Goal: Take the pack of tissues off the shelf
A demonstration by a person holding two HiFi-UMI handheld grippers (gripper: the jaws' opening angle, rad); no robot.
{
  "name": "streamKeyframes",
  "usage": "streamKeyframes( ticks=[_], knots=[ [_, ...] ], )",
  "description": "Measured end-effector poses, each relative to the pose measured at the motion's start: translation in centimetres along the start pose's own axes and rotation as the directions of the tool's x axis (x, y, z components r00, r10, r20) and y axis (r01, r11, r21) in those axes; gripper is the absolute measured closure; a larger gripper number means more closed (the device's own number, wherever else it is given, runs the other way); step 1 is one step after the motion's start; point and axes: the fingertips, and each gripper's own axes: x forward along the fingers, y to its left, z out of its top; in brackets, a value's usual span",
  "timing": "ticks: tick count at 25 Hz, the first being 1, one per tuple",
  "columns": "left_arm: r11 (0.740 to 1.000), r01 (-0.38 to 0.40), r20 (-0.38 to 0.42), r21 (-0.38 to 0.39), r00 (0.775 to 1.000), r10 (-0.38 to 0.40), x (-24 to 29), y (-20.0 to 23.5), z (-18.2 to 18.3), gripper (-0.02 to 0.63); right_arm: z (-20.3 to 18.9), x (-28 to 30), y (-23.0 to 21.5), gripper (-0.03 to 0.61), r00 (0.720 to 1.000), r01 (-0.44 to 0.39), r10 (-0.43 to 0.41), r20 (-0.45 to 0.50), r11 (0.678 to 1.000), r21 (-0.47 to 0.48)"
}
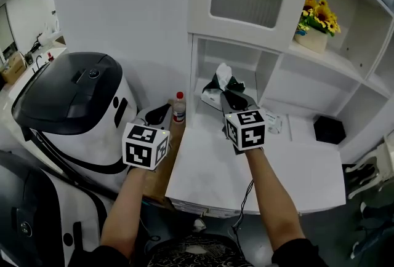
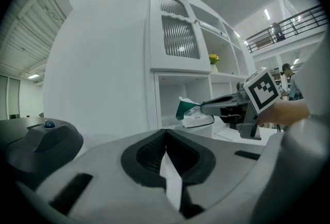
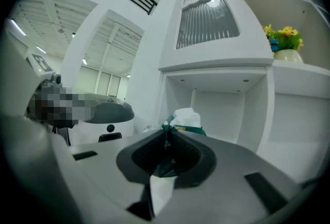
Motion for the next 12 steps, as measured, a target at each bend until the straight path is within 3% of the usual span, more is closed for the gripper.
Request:
streamKeyframes(
  ticks=[12],
  knots=[
    [0.997,0.074,0.024,0.026,0.997,-0.074,-5.5,-2.5,-0.5,0.609,0.9,-8.7,3.5,0.538,0.996,0.084,-0.085,0.036,0.996,0.016]
  ],
)
